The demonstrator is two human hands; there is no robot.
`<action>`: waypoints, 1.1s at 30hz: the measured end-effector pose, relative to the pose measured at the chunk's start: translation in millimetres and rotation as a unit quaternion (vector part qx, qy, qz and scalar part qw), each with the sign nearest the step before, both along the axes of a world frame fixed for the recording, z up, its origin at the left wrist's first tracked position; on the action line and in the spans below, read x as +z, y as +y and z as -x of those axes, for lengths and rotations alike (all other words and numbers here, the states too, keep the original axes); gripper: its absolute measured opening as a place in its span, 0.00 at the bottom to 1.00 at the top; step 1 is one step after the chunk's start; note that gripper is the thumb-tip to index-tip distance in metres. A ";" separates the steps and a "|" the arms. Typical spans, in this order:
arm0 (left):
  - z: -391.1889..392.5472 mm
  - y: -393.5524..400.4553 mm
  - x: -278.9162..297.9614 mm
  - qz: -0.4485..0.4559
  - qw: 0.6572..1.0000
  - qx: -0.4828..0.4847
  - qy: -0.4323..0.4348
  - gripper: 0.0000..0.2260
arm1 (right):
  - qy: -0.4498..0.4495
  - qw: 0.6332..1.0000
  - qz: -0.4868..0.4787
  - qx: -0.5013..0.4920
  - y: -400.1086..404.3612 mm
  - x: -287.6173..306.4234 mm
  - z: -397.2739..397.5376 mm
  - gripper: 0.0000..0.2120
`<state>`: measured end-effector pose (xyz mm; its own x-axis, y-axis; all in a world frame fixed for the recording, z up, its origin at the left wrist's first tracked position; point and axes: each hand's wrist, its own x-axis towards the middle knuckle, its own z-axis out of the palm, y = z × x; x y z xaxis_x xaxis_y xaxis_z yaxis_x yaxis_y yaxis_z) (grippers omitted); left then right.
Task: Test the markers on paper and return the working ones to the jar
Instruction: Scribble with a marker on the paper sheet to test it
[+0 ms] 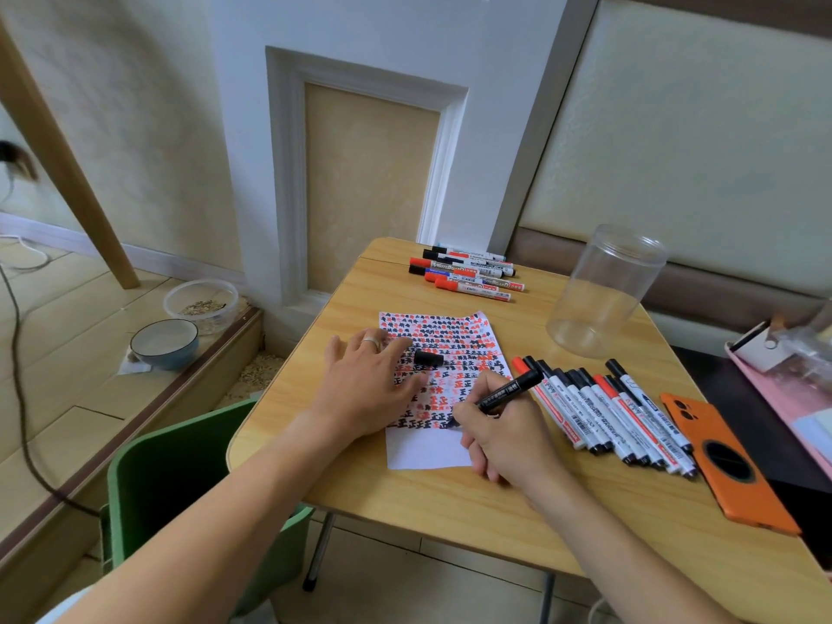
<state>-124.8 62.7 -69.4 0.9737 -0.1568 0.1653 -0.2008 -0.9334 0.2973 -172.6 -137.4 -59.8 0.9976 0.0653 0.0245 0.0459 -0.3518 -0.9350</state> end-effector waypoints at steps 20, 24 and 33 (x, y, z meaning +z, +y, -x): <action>7.6 -19.3 4.3 0.190 0.971 -0.133 -0.057 0.09 | -0.005 0.978 -0.210 -0.016 -11.1 1.0 -6.6 0.07; 10.2 -19.1 3.1 0.210 0.966 -0.139 -0.058 0.10 | -0.004 0.976 -0.219 -0.003 -11.7 2.5 -5.3 0.06; 18.5 -23.5 9.7 0.273 0.942 -0.191 -0.043 0.08 | -0.013 0.976 -0.218 0.012 -11.4 4.1 -3.8 0.02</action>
